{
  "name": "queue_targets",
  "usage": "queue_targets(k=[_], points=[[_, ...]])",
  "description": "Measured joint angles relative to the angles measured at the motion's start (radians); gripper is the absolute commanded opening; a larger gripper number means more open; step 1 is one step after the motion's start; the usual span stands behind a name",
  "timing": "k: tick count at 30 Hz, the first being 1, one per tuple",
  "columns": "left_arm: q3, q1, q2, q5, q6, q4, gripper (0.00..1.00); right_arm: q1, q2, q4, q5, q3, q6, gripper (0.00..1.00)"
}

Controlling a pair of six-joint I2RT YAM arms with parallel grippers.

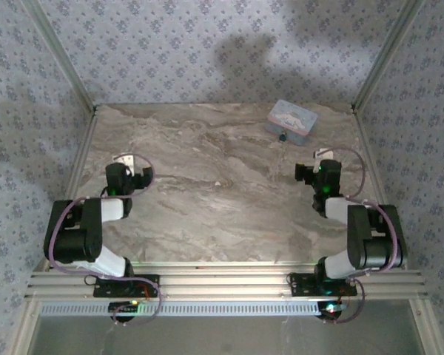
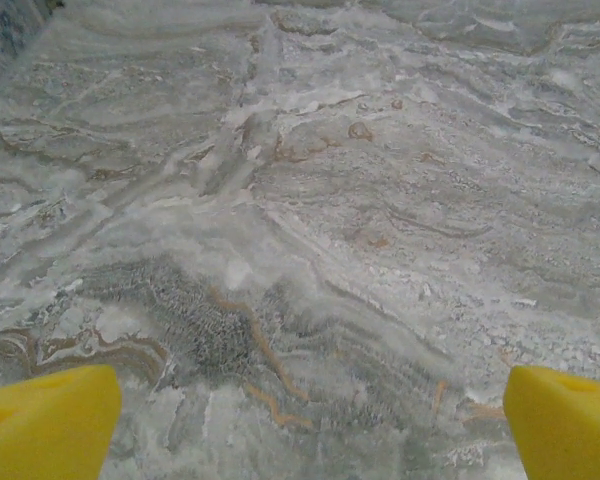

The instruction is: Unlock the padlock with the key

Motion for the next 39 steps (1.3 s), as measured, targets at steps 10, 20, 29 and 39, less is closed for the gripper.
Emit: queue_targets(k=[10, 20, 29, 39], points=[[0.320, -0.002, -0.023, 0.110, -0.130, -0.354, 0.93, 0.106, 0.264, -0.628, 0.034, 0.843, 0.159, 0.87], [0.602, -0.152, 0.176, 0.321, -0.332, -0.502, 0.86, 0.219, 0.848, -1.091, 0.075, 1.659, 0.188, 0.82], [0.730, -0.225, 0.331, 0.431, -0.382, -0.573, 0.83, 0.183, 0.998, -1.266, 0.002, 1.775, 0.196, 0.76], [0.730, -0.232, 0.358, 0.467, -0.411, -0.595, 0.83, 0.190, 0.803, -1.122, -0.024, 1.416, 0.154, 0.69]])
